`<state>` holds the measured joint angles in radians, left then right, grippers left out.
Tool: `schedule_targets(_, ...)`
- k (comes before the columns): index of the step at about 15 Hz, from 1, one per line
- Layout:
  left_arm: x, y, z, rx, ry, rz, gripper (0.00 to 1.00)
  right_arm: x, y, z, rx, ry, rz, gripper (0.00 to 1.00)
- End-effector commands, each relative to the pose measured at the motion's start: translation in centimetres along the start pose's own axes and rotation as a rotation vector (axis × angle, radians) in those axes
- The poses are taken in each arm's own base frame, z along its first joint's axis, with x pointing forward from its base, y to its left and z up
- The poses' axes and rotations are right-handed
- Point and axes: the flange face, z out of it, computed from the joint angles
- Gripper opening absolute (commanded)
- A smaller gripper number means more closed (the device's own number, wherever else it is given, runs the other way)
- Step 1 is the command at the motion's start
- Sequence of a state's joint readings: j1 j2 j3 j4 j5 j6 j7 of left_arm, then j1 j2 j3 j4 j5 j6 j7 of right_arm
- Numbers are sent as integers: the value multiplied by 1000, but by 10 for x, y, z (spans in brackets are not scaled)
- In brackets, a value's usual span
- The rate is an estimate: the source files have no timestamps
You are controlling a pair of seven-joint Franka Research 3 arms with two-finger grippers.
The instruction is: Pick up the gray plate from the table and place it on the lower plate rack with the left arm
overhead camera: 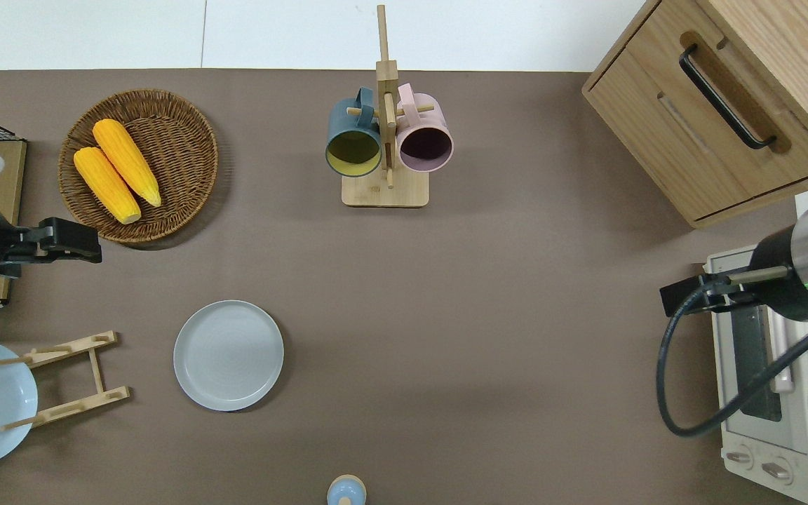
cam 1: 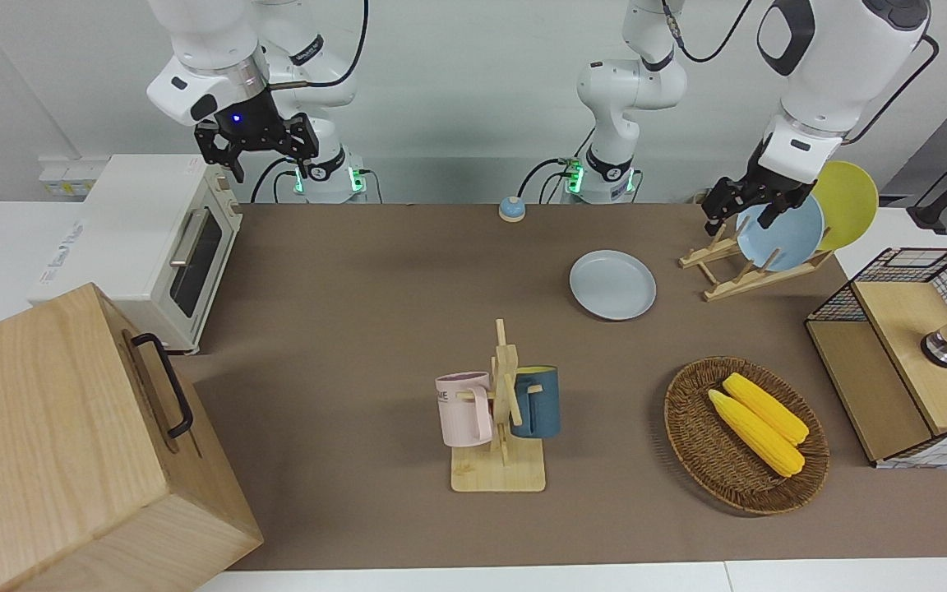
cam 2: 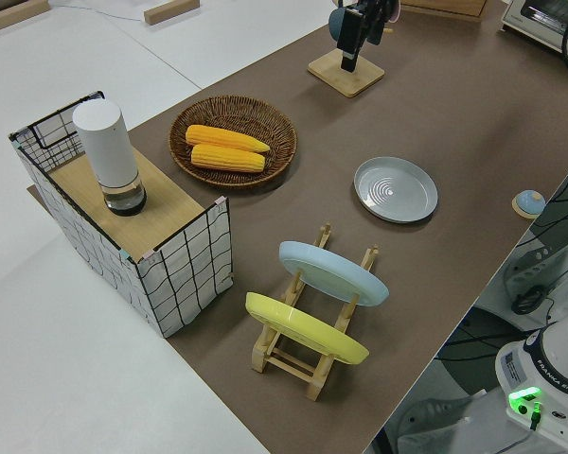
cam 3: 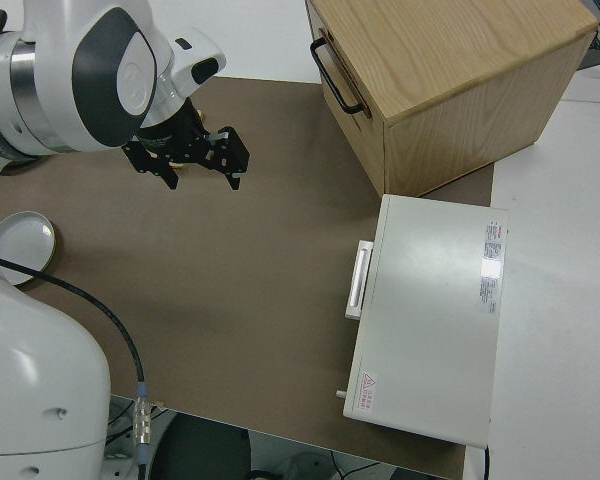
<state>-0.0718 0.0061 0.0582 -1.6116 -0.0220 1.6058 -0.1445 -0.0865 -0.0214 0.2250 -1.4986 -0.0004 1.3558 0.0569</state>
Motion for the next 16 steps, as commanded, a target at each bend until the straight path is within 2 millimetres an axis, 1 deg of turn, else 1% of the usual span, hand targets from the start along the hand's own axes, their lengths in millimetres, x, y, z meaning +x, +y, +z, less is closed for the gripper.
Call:
schedule_targets(1,-3,4,20,-1,-39,-9,998,-3,4,-4,3,-5,4,990)
schedule_targets(3,-6,3,34,-2,-38,-10,998,-4,3,-4,3,-5,3,990)
schedule_targets(5,-12,3,56,-5,-26,-7,998,-3,4,-4,3,-5,4,987)
schedule_targets(11,-37,-3,136,0,-16,-5,998,-4,3,-4,3,-5,3,987)
schedule_targets(16,-58,-5,188,15,-102,-4,995,-3,4,-4,3,-5,4,987)
